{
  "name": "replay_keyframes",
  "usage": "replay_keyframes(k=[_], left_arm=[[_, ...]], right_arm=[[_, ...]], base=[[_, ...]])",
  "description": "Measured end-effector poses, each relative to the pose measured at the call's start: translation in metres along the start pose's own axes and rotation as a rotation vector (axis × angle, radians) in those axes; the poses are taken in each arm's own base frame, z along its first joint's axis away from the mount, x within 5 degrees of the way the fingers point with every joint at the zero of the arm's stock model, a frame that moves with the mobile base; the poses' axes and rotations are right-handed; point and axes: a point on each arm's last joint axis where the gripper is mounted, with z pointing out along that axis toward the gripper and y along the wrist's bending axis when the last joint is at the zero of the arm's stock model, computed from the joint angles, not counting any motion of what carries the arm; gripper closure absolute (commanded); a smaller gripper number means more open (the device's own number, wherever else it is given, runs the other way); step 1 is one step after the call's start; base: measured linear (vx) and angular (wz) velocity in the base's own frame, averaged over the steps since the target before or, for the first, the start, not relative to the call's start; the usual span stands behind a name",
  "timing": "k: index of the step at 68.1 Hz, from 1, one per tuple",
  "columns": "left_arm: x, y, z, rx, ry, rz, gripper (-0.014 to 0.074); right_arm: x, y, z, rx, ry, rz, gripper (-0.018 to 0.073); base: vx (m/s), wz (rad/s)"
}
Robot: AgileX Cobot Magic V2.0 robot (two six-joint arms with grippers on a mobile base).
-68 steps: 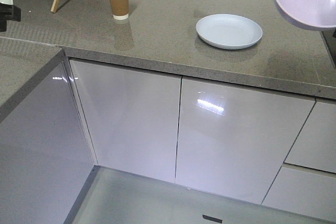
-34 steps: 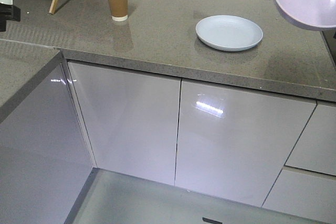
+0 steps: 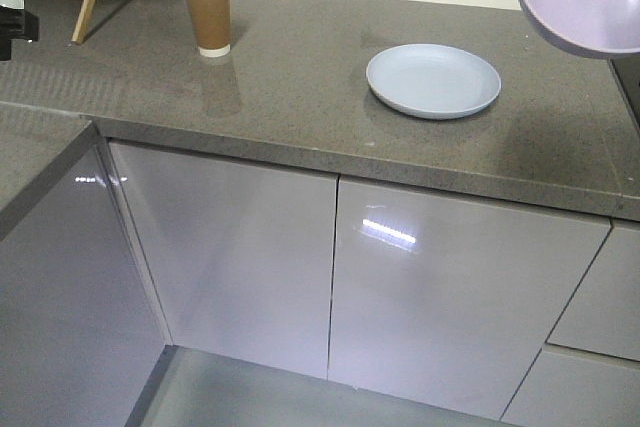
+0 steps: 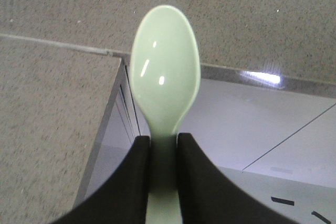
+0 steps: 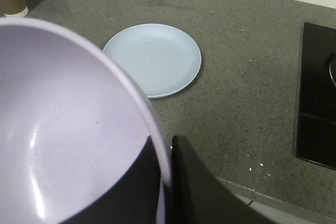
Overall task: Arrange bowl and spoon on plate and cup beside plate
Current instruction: 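Drive the base to the counter with the light blue plate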
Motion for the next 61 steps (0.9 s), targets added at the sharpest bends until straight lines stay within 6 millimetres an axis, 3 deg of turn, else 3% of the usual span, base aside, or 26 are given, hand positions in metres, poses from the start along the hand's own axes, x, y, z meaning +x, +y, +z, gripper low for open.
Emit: replay_keyframes(k=[61], left_arm=[[0.0000, -0.0001, 0.0000, 0.001, 0.000, -0.001, 0.0594]], right_arm=[[0.0000, 0.0000, 0.0000, 0.000, 0.000, 0.000, 0.0570]], base=[[0.21, -0.18]])
